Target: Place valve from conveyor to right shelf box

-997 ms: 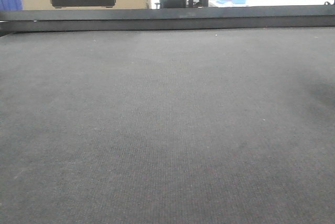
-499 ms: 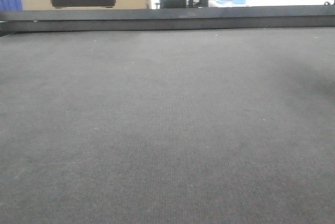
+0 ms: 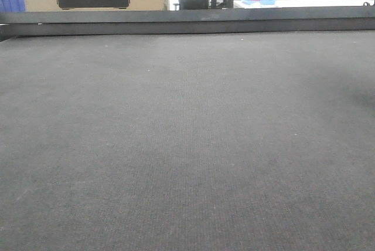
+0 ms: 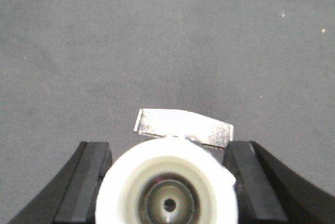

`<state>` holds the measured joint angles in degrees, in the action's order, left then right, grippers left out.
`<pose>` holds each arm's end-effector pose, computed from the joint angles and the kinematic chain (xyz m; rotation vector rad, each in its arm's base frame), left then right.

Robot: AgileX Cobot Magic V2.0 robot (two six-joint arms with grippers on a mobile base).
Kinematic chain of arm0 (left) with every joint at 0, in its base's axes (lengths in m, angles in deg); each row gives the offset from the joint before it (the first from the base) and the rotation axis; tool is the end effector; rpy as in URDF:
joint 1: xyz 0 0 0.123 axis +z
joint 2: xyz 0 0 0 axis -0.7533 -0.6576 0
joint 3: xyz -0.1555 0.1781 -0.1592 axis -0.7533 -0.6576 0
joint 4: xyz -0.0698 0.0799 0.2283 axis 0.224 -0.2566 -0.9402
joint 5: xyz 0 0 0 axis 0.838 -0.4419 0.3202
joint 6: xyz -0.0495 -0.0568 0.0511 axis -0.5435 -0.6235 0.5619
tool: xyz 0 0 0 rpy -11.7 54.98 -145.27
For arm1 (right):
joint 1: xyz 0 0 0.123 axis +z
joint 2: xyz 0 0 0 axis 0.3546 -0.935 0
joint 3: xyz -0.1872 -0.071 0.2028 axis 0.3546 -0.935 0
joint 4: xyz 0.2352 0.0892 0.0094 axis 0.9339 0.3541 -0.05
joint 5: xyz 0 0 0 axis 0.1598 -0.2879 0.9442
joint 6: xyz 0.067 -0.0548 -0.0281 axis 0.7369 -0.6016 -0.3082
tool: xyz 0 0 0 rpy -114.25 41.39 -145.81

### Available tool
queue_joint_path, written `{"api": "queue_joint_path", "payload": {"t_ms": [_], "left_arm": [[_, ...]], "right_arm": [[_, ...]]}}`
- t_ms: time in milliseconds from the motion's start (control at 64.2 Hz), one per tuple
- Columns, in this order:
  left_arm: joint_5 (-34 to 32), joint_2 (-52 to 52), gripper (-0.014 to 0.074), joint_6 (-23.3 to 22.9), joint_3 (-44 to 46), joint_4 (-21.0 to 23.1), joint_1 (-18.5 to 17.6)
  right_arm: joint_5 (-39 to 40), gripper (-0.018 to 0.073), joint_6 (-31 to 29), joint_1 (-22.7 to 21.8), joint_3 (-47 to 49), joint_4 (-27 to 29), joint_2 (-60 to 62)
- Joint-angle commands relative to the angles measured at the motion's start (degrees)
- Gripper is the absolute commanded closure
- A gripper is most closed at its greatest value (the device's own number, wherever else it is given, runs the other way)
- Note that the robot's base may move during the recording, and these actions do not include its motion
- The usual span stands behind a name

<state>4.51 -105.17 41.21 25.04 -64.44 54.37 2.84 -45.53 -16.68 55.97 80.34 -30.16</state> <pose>0.1889 0.0099 0.4841 0.0977 2.1816 0.0355 0.2239 0.0286 0.4658 -0.2220 2.1589 0.1559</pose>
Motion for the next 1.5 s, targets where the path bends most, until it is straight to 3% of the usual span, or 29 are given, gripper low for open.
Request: {"api": "queue_joint_path", "payload": {"t_ms": [0,1480], "left_arm": [[-3.5,0.7,0.0708,-0.5,0.6,0.4,-0.1],[-3.7,0.6,0.0708,-0.5,0.6,0.4,-0.1]], "right_arm": [[3.1,0.0713,-0.4,0.0,1.1,0.1,1.5],[2.9,0.0713,-0.4,0.0,1.1,0.1,1.6]]}}
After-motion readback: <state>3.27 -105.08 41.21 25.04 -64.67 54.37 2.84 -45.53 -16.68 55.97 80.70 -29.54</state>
